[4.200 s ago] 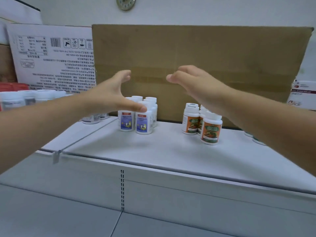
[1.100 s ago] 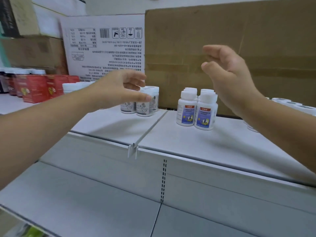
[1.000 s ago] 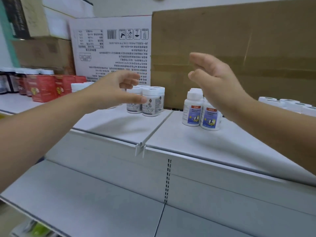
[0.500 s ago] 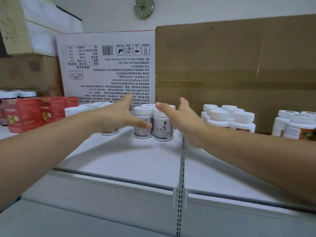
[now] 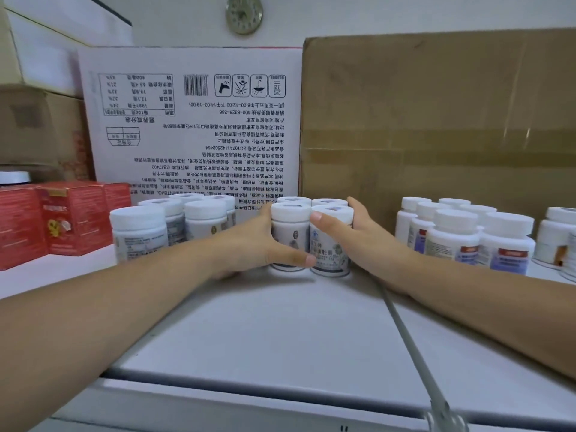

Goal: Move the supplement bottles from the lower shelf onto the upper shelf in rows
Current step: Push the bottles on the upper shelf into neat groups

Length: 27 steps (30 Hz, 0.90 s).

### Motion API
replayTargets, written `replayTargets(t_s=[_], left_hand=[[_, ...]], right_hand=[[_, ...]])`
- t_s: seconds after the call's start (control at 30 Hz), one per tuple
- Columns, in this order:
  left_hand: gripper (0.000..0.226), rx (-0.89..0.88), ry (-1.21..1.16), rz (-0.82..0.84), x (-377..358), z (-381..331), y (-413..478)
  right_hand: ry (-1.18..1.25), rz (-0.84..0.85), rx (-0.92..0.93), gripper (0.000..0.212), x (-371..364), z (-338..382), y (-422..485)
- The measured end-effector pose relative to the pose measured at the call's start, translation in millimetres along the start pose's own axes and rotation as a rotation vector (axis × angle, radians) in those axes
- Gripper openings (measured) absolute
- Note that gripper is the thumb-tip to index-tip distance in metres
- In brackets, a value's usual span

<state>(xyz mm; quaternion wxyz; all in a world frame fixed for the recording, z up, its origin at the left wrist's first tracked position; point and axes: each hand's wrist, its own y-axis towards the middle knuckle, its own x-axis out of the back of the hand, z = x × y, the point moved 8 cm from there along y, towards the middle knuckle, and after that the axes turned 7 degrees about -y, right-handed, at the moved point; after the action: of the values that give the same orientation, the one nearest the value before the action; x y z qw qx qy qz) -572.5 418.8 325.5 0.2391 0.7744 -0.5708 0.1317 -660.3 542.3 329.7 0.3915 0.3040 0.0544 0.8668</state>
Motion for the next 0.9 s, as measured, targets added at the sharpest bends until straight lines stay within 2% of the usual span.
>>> replayTargets(t_s=[0.17, 0.33, 0.47, 0.6, 0.7, 0.83, 0.9], left_hand=[[0.067, -0.08, -0.12, 0.06, -7, -11, -3], [0.062, -0.089, -0.12, 0.12, -11, -13, -4], [0.061, -0.105, -0.088, 0.102, -11, -16, -5], [0.053, -0.127, -0.066, 0.087, -12, -18, -6], [0.055, -0.138, -0.084, 0.101, -14, -19, -8], [0.061, -0.106, -0.058, 0.098, -12, -16, -7], [0.078, -0.064, 0.02, 0.063, -6, -13, -6]], right_hand=[[0.001, 0.001, 0.023, 0.061, 1, -2, 2], [-0.007, 0.003, 0.021, 0.057, 2, -1, 0], [0.004, 0.016, 0.03, 0.07, 1, -2, 1], [0.016, 0.017, 0.021, 0.059, 0, -2, 1], [0.006, 0.017, 0.014, 0.065, 0, -2, 0], [-0.048, -0.012, 0.01, 0.092, 2, 5, -5], [-0.095, -0.09, 0.011, 0.105, 11, 12, -8]])
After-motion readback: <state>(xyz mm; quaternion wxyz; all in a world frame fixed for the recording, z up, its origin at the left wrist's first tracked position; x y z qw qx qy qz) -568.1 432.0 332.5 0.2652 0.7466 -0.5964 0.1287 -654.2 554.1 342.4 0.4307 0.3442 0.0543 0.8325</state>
